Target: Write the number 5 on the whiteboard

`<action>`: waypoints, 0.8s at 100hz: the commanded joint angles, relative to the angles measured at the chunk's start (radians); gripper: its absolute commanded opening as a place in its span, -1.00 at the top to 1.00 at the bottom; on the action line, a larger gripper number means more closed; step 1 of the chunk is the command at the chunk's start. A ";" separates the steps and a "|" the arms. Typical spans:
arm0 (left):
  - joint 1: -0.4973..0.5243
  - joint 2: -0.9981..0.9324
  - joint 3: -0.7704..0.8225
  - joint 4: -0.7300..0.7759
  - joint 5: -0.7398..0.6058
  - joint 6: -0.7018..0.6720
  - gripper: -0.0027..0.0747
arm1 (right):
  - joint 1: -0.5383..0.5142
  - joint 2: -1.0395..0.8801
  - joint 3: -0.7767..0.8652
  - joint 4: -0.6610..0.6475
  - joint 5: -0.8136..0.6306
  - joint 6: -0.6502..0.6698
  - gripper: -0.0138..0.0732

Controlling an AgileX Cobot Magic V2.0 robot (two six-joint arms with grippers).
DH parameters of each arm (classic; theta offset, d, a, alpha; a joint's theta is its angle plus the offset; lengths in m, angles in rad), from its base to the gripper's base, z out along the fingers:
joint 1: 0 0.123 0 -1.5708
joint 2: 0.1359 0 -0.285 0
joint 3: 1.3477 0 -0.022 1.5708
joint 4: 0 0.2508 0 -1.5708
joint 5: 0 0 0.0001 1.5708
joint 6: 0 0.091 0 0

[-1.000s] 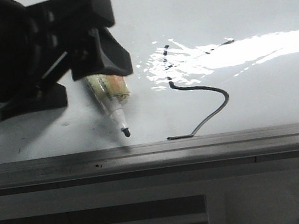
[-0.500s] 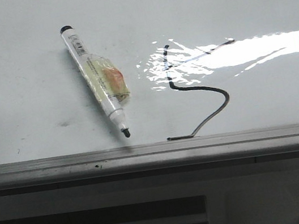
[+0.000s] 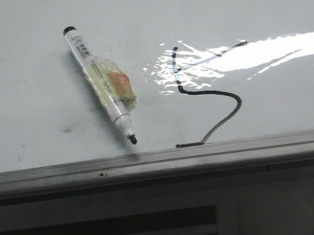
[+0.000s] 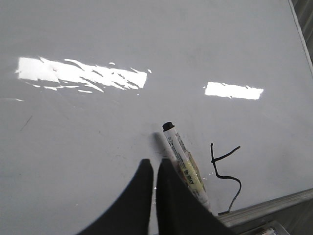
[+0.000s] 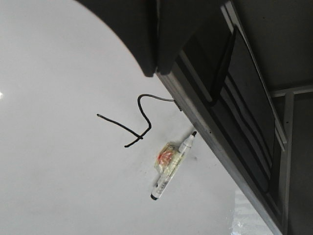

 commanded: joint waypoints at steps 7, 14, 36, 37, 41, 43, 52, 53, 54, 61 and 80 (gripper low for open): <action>-0.008 0.009 -0.024 0.025 0.031 0.005 0.98 | -0.006 -0.005 -0.018 0.000 -0.074 0.001 0.83; -0.008 0.009 -0.024 0.025 0.031 0.005 0.98 | -0.006 -0.005 -0.018 0.000 -0.074 0.001 0.83; -0.008 0.009 -0.024 0.025 0.031 0.005 0.98 | -0.006 -0.005 -0.018 0.000 -0.074 0.001 0.83; -0.008 0.009 -0.024 0.025 0.031 0.005 0.98 | -0.006 -0.005 -0.018 0.000 -0.074 0.001 0.83; -0.008 0.009 -0.020 0.025 0.031 0.005 0.98 | -0.006 -0.005 -0.018 0.000 -0.074 0.001 0.83; -0.008 0.009 -0.017 0.025 0.034 0.005 0.98 | -0.006 -0.005 -0.018 0.000 -0.074 0.001 0.83; 0.001 0.003 -0.002 0.049 0.041 0.005 0.98 | -0.006 -0.005 -0.018 0.000 -0.074 0.001 0.83; 0.004 0.002 0.001 0.055 0.041 0.005 0.98 | -0.006 -0.005 -0.018 0.000 -0.074 0.001 0.83; 0.004 0.002 0.004 0.067 0.041 0.005 0.98 | -0.006 -0.005 -0.018 0.000 -0.074 0.001 0.83; 0.027 -0.008 0.026 0.165 0.043 0.005 0.98 | -0.006 -0.005 -0.018 0.000 -0.074 0.001 0.83; 0.190 -0.051 0.130 0.825 0.113 -0.371 0.98 | -0.006 -0.005 -0.018 0.000 -0.074 0.001 0.83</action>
